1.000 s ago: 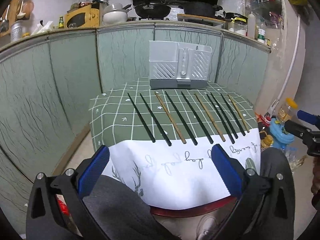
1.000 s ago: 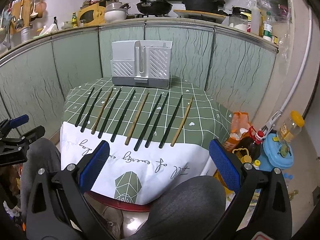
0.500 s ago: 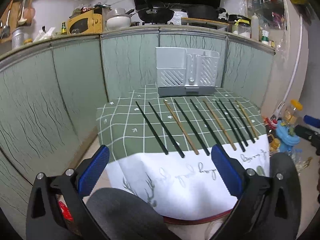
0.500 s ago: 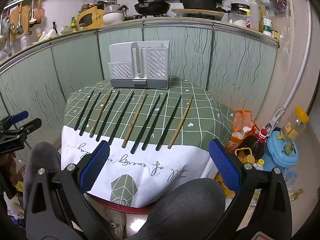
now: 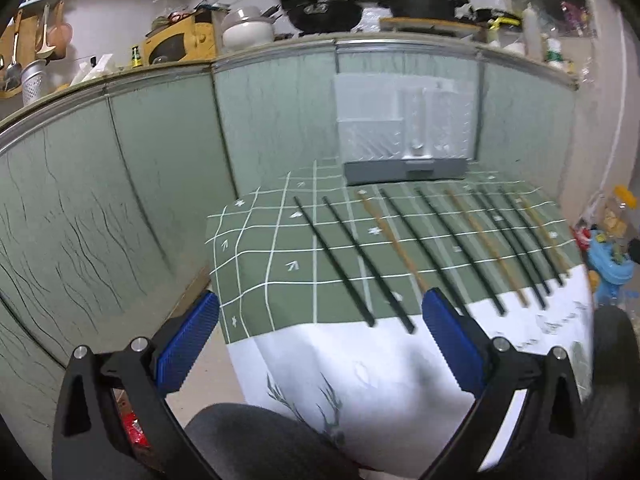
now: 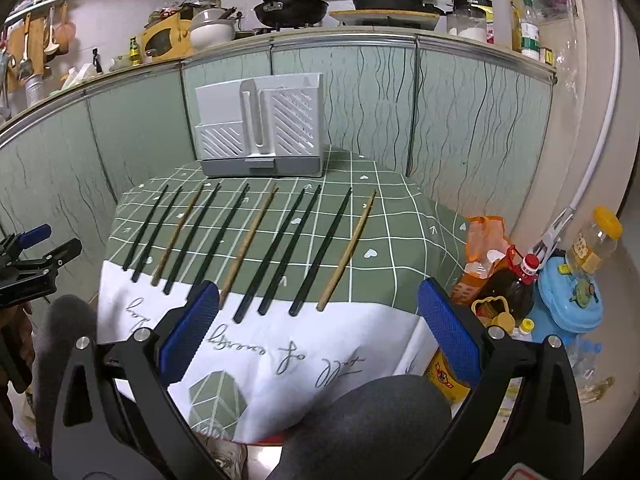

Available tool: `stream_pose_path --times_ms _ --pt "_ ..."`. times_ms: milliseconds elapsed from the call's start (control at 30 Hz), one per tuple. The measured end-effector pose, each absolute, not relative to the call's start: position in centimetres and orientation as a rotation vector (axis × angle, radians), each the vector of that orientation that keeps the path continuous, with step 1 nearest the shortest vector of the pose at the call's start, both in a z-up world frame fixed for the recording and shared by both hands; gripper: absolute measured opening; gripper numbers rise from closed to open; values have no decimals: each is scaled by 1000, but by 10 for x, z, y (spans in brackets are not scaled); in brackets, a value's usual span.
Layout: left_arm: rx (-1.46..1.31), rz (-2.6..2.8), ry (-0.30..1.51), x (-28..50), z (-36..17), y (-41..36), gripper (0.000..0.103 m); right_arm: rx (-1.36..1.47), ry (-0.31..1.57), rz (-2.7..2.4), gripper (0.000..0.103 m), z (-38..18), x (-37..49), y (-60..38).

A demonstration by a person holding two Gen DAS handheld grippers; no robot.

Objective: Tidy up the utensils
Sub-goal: 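Close the left tool on a black chopstick while the right tool grasps a wooden chopstick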

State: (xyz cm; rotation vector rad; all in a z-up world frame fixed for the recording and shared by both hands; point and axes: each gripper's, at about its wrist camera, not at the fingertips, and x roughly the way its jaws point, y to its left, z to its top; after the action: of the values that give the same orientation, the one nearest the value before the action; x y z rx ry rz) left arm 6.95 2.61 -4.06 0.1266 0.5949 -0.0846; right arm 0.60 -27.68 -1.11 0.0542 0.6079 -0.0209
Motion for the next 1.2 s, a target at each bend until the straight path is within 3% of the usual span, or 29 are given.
stream_pose_path --times_ms 200,367,533,733,867,967,1033,1100,1200 --pt "145 -53 621 100 -57 21 97 48 635 -30 95 -31 30 -286" --pt "154 -52 668 121 -70 13 84 36 663 -42 95 -42 46 -292" --pt "151 -79 718 134 -85 6 64 27 696 -64 95 -52 63 -297" --pt "134 -84 764 147 -96 4 53 26 737 -94 92 -62 84 -302" --pt "116 -80 755 149 -97 5 49 9 764 -128 82 -69 96 -303" --pt "107 -86 744 149 -97 3 39 4 796 -138 69 -79 108 -302" --pt "117 -93 733 147 -98 -1 29 11 813 -137 54 -84 113 -302" --pt "128 -94 722 145 -99 -5 23 16 824 -133 30 -87 118 -301" --pt "132 -94 715 144 -99 -8 19 5 830 -137 19 -89 121 -295"
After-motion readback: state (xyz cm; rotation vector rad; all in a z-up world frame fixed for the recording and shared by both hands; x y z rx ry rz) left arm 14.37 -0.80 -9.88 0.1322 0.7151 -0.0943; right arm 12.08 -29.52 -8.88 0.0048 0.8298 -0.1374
